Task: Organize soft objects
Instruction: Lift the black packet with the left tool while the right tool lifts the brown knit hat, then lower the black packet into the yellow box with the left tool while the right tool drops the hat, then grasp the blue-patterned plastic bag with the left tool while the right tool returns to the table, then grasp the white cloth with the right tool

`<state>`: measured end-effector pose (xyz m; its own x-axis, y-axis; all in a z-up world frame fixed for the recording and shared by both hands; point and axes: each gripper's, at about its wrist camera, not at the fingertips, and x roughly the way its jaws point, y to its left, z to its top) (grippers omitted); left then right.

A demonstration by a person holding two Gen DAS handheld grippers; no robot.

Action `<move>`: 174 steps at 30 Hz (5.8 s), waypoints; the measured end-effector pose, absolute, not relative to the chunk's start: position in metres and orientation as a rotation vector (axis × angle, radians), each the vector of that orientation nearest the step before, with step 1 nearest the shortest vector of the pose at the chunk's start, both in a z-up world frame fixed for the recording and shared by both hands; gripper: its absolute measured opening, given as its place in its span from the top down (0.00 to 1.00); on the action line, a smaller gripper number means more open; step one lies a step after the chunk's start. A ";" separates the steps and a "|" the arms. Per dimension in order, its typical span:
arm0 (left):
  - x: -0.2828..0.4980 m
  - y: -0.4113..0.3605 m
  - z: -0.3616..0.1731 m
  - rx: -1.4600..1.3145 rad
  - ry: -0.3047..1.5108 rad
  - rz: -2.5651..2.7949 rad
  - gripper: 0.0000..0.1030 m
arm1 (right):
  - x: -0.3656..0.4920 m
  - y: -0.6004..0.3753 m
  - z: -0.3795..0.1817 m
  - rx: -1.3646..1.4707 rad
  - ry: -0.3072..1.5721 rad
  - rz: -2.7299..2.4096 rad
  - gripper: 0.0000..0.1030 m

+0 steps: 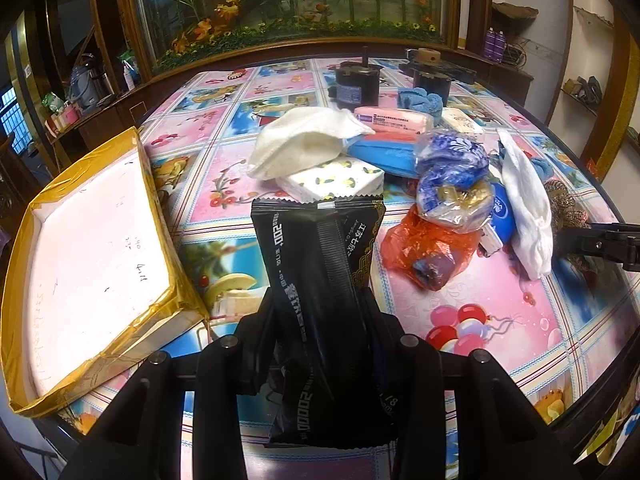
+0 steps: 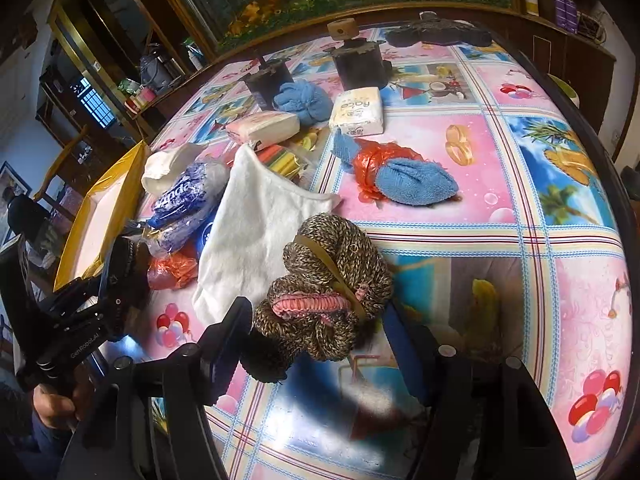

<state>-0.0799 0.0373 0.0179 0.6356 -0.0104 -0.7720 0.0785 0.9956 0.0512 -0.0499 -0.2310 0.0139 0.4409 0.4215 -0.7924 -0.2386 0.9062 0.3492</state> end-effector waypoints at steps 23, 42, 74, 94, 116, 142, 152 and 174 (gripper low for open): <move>-0.092 0.082 0.066 -0.004 0.749 0.016 0.64 | -0.067 -0.186 0.114 0.107 0.773 0.517 0.47; -0.070 0.271 0.103 -0.186 0.760 0.293 0.64 | 0.001 0.086 0.141 -0.073 0.818 0.899 0.47; 0.031 0.316 0.035 -0.375 0.977 0.295 0.51 | 0.121 0.200 0.074 -0.108 0.985 0.803 0.35; -0.040 0.132 0.083 -0.143 0.823 -0.011 0.41 | 0.013 -0.150 0.119 0.143 0.662 0.708 0.24; 0.020 -0.028 0.036 0.005 0.986 -0.300 0.27 | 0.031 -0.266 0.071 0.556 0.767 0.639 0.24; 0.069 -0.040 0.050 -0.121 0.991 -0.225 0.59 | 0.027 -0.272 0.070 0.612 0.807 0.642 0.20; -0.001 0.012 0.073 -0.152 0.905 -0.233 0.58 | -0.001 -0.237 0.041 0.497 0.958 0.676 0.19; -0.041 0.041 0.054 -0.191 0.894 -0.258 0.58 | -0.037 -0.222 0.043 0.431 0.917 0.689 0.91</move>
